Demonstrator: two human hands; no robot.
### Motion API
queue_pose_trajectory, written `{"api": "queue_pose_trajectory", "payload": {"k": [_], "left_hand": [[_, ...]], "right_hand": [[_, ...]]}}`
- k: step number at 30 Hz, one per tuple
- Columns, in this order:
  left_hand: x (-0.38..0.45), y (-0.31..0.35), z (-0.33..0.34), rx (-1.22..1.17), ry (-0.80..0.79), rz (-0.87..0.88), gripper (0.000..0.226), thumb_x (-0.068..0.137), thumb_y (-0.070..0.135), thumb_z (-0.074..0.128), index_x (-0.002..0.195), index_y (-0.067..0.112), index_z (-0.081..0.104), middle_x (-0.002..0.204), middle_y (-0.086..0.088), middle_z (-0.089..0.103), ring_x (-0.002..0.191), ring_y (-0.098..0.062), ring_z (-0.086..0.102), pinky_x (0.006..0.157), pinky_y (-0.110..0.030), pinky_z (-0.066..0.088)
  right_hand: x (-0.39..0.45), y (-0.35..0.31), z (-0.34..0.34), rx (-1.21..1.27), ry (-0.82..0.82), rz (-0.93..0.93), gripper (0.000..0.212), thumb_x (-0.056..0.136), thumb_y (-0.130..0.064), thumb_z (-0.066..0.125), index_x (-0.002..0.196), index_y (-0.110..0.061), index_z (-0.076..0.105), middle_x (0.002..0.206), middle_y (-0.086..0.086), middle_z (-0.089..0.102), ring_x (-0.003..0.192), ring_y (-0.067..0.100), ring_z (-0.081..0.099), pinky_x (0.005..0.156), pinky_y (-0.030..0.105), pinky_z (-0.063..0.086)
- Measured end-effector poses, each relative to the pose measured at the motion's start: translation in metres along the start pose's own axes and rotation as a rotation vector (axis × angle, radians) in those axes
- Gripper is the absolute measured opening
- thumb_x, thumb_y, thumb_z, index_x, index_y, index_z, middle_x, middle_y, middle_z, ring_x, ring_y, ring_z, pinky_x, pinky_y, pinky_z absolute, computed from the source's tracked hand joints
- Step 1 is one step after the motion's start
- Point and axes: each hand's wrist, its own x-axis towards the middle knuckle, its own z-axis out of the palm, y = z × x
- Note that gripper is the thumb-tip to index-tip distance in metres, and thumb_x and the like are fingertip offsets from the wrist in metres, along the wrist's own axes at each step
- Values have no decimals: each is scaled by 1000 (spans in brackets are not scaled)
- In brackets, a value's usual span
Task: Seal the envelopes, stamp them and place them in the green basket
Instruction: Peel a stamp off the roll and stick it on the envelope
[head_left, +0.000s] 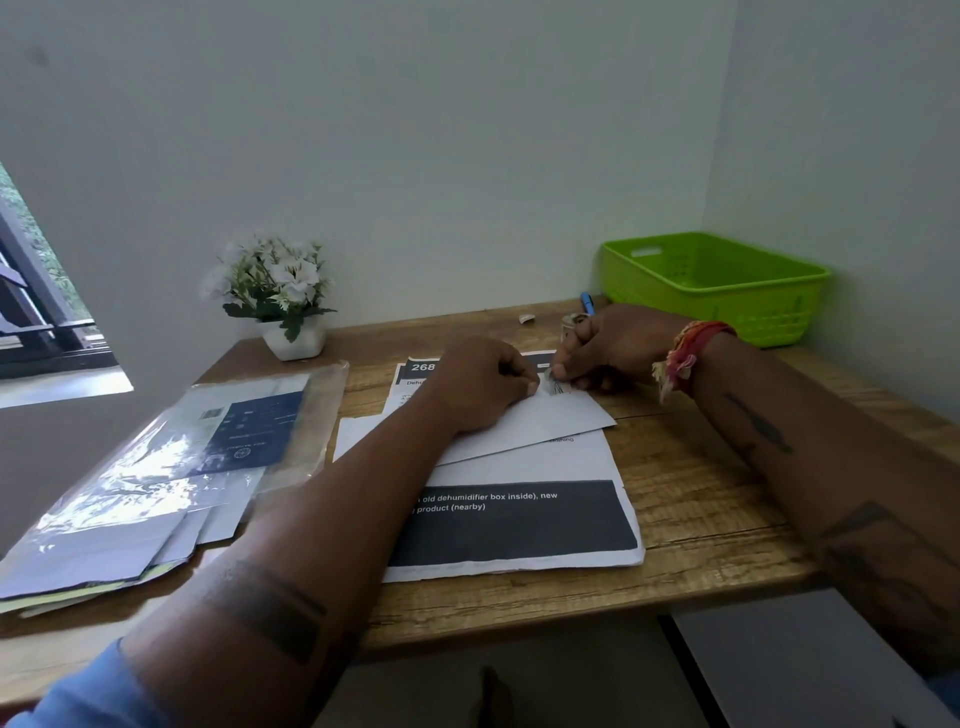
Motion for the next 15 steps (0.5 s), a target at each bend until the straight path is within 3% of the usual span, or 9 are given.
{"api": "queue_pose_trajectory", "payload": {"k": [7, 15], "left_hand": [[1, -1, 2, -9, 6, -23, 8, 85, 25, 77, 90, 19, 79, 88, 5, 73, 84, -12, 64, 79, -26, 47], [1, -2, 2, -10, 4, -14, 7, 85, 24, 76, 90, 20, 79, 87, 6, 73, 80, -9, 62, 74, -22, 45]], "right_hand": [[-2, -2, 1, -76, 11, 11, 15, 81, -22, 81, 93, -13, 79, 75, -4, 74, 63, 6, 62, 54, 19, 48], [-4, -5, 3, -180, 32, -25, 10, 83, -26, 80, 90, -20, 79, 62, -14, 68, 52, 0, 56, 50, 15, 44]]}}
